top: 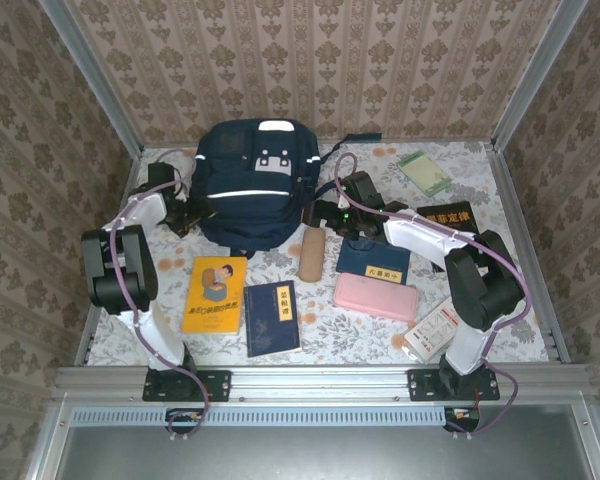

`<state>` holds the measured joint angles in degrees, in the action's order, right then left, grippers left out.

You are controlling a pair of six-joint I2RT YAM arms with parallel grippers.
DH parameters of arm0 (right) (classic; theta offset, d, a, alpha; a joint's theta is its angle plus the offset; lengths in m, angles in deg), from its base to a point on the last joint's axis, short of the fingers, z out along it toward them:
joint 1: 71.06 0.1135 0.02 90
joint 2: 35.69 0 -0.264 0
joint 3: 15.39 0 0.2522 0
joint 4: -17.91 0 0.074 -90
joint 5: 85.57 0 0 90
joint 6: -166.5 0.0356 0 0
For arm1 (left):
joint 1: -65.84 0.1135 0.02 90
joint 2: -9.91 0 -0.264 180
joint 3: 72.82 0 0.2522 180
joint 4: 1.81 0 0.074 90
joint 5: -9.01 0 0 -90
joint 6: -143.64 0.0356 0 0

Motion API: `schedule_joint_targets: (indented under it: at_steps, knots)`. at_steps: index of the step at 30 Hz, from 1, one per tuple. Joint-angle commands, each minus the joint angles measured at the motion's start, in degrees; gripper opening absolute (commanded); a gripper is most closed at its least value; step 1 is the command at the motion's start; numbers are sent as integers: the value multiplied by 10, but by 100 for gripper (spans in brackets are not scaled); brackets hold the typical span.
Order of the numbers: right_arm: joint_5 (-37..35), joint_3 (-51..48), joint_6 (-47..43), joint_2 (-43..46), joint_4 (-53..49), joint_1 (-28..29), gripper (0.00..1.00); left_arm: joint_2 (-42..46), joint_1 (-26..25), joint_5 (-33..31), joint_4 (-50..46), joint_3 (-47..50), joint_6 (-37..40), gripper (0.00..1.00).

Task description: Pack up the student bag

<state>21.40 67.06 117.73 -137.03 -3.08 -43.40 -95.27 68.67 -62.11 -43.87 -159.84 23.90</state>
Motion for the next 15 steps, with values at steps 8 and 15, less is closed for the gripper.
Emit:
schedule_joint_targets:
  at_steps: [8,15]
  knots:
    - [-22,-31,8,41,5,-40,86,2,-83,107,124,41,-106,30]
    - [-21,-41,9,64,-13,-61,84,13,-154,113,191,69,-187,21]
